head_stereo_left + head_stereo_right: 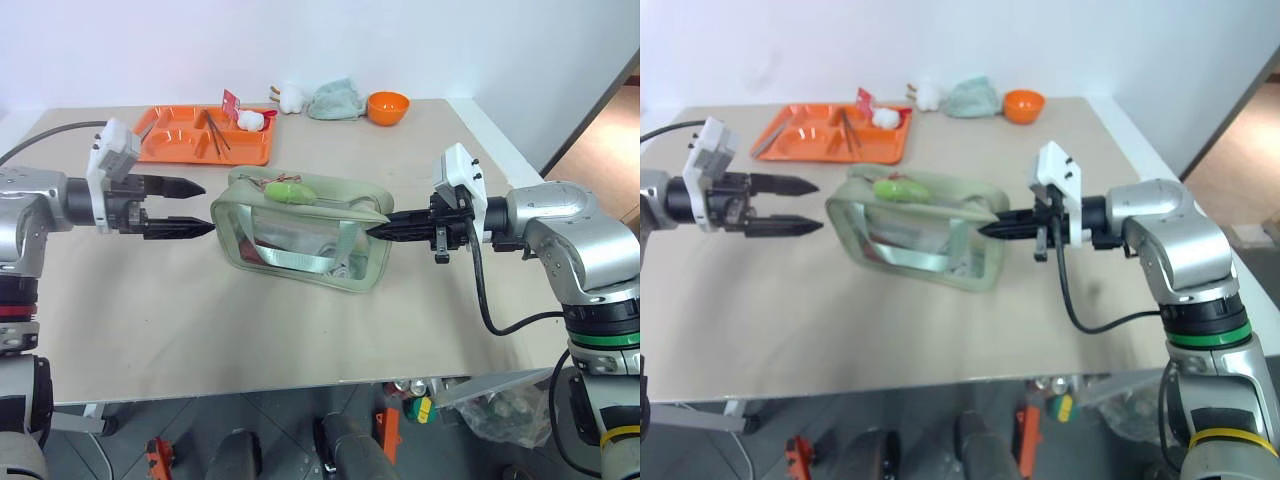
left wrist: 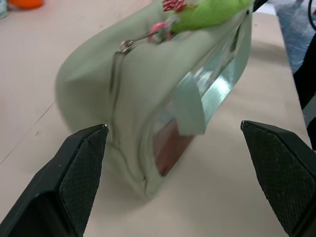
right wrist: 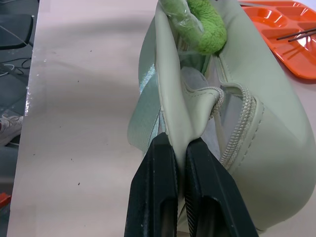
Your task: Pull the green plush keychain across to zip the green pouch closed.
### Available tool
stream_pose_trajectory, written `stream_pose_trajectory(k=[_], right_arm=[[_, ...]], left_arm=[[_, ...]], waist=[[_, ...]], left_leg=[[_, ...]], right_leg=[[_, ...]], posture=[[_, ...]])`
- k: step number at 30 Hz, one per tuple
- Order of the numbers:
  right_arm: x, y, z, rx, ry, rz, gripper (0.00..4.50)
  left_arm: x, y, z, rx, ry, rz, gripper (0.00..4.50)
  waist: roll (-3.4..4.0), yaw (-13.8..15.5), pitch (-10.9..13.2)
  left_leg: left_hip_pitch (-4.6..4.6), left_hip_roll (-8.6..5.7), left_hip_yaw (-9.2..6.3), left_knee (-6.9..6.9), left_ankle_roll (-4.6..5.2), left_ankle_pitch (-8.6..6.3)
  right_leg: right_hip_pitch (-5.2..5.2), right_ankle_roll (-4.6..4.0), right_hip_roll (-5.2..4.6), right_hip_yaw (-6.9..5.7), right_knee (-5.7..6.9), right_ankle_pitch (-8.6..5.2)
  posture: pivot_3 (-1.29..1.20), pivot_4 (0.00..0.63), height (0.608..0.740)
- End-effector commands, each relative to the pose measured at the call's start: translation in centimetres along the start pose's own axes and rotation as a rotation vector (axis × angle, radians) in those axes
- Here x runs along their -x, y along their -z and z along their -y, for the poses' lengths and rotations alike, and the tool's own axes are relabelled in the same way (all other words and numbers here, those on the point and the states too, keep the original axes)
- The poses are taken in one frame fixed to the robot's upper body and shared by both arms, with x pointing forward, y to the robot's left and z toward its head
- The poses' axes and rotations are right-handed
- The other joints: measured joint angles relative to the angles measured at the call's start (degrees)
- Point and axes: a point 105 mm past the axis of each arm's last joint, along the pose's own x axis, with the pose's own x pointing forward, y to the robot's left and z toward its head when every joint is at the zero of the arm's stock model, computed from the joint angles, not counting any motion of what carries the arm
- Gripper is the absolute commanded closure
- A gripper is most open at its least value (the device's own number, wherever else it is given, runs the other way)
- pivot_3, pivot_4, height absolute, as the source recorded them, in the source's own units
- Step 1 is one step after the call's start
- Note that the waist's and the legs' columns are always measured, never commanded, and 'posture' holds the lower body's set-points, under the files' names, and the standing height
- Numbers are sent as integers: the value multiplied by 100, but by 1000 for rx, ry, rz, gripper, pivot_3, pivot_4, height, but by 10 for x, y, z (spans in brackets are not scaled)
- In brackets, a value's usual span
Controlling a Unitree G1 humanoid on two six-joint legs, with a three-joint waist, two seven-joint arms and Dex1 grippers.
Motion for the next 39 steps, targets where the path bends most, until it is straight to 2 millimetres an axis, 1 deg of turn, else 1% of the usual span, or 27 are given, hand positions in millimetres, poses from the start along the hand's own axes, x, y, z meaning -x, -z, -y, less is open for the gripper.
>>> stream_pose_trajectory(k=[1,4,11,12,19,21,22,23,24,29,32,37,39], right_arm=[[5,-16,-3,58,-5,22,4500],[6,-16,-3,58,-3,20,4500],[7,-16,-4,56,0,20,4500],[7,-16,-4,56,1,20,4500],[7,-17,-5,56,1,24,4500],[8,-18,-5,57,1,25,4500],[8,-18,-5,58,1,26,4500],[8,-19,-5,58,0,27,4500],[8,-19,-5,60,-1,28,4500],[8,-20,-5,62,-4,29,4500],[8,-20,-4,63,-4,28,4500],[8,-17,-1,59,-3,22,4500],[8,-17,0,59,-3,20,4500]], left_arm=[[-4,-3,-2,-5,-6,14,28],[-8,2,-3,-7,-4,0,28],[-10,3,-9,3,-22,13,28],[-11,3,-10,1,-25,12,526],[-13,8,-12,-10,-31,2,2814],[-14,8,-12,-7,-32,6,3533],[-14,8,-12,-7,-34,9,3779],[-14,8,-12,-8,-35,13,4192],[-14,7,-12,-7,-36,18,4480],[-14,6,-9,-9,-35,24,4480],[-11,2,-3,-12,-24,32,4480],[-11,-7,31,-50,87,-7,4480],[-10,-9,40,-55,106,-15,4480]], waist=[[0,0,0],[0,0,0],[0,0,0],[0,1,0],[0,1,0],[0,1,0],[0,1,0],[0,1,0],[0,1,0],[0,1,0],[0,0,0],[0,-10,0],[0,-1,0]], left_leg=[[0,0,0,0,0,0],[-1,0,-1,0,0,0],[-1,0,-1,-1,0,0],[-1,0,-1,-1,0,0],[-2,-1,0,-1,0,0],[-1,-1,0,-1,0,0],[-1,-1,0,-1,0,0],[-1,-1,0,-1,0,0],[-1,-1,0,-1,0,0],[-2,-1,0,0,0,0],[-2,-1,0,-1,0,0],[-2,1,1,-3,0,-1],[-2,1,0,-4,0,-1]], right_leg=[[0,0,1,0,0,0],[0,0,1,0,0,0],[-1,0,1,0,-1,0],[0,0,0,0,-1,0],[0,1,0,0,-1,0],[0,1,0,1,-1,0],[0,1,0,1,-1,0],[0,1,0,1,-1,0],[0,1,-1,1,-1,0],[0,1,-1,1,-1,0],[0,1,-1,1,-1,0],[-2,2,0,4,-2,-1],[-1,2,-1,2,-3,-2]], posture=[[0,150,740],[0,150,740],[0,150,740],[0,150,740],[0,150,740],[0,150,740],[0,150,740],[0,150,740],[0,150,740],[0,150,740],[0,150,740],[0,150,740],[0,150,740]])
